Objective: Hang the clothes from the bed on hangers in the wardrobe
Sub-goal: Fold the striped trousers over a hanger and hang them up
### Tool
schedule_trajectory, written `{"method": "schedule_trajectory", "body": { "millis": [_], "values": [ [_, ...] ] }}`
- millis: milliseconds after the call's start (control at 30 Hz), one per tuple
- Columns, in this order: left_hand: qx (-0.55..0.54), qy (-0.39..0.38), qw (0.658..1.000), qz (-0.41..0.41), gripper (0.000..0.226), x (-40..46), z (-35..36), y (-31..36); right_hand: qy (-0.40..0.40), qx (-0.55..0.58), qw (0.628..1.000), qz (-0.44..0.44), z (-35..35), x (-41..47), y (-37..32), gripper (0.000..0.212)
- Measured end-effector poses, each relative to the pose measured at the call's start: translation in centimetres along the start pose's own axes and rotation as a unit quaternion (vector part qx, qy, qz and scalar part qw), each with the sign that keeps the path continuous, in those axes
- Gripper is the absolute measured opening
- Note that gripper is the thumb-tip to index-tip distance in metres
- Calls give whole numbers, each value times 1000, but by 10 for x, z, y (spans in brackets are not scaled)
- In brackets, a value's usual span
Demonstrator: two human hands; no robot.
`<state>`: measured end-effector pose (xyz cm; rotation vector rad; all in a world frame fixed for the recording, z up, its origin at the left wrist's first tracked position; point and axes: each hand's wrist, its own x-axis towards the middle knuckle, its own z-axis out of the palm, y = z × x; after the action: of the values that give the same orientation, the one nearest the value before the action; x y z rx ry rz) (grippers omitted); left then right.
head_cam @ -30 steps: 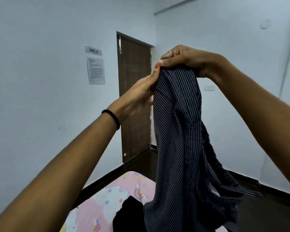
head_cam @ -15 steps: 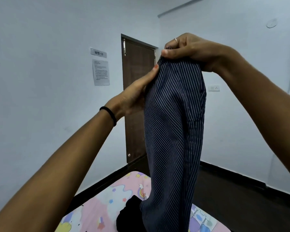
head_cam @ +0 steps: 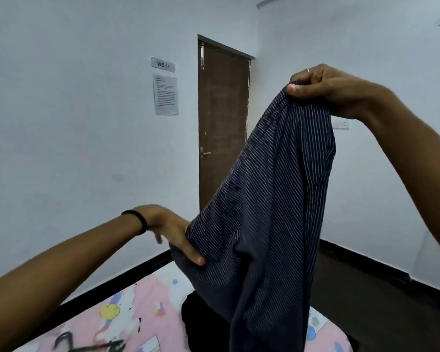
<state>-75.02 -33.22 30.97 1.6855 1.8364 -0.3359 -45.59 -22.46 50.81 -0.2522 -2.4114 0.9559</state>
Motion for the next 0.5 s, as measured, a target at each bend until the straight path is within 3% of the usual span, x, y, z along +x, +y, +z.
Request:
{"method": "schedule_trajectory", "body": {
  "millis": [100, 200, 300, 400, 500],
  "values": [
    [18, 29, 999, -42, 110, -2, 0, -20, -50, -35, 998, 30, 4, -7, 5, 24],
    [-2, 115, 989, -98, 100, -41, -20, -25, -103, -119, 986, 52, 13, -20, 2, 22],
    [-106, 195, 970, -98, 92, -75, -38, -32, -143, -242, 958, 56, 28, -31, -4, 17],
    [-185, 321, 923, -106, 57, -94, -47, -30, -191, -408, 893, -12, 61, -44, -12, 28],
    [-112, 482, 858, -141, 25, -95, -51, -27, -251, -556, 786, -100, 100, -58, -16, 31]
  ]
}}
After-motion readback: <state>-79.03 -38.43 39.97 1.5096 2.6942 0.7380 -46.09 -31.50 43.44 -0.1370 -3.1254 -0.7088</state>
